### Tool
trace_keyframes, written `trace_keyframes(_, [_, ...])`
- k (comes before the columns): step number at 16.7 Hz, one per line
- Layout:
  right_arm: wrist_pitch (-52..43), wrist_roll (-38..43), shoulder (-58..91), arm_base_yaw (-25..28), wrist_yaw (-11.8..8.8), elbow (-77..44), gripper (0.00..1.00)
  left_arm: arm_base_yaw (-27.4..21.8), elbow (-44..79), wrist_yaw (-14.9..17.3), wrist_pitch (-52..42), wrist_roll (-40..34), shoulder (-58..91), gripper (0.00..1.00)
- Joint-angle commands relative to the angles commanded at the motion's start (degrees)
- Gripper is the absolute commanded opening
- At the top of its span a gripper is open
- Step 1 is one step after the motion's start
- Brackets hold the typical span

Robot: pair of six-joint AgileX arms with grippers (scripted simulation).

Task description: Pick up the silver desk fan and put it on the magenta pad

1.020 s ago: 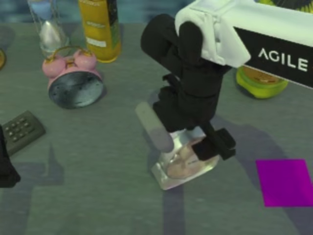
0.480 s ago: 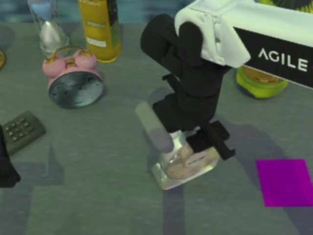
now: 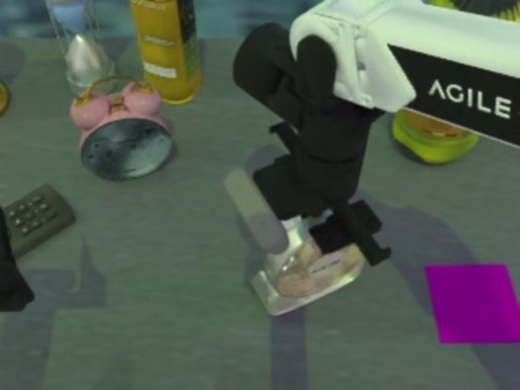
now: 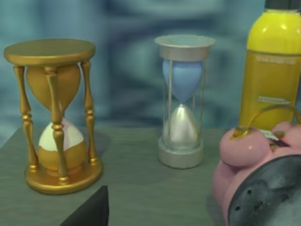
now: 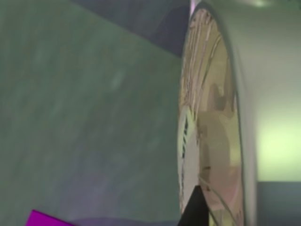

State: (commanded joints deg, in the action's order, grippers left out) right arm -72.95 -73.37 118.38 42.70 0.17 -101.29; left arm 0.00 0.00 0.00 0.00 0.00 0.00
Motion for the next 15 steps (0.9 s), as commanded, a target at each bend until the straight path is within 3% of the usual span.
trace_keyframes(8, [-11.25, -0.06, 0.46, 0.42, 0.0, -11.74, 0.0, 0.0, 0.0, 0.0, 0.0, 0.0, 0.0, 1.0])
trace_keyframes(15, [-10.86, 0.12, -1.71, -1.4, 0.01, -9.58, 0.0, 0.0, 0.0, 0.0, 0.0, 0.0, 0.0, 1.0])
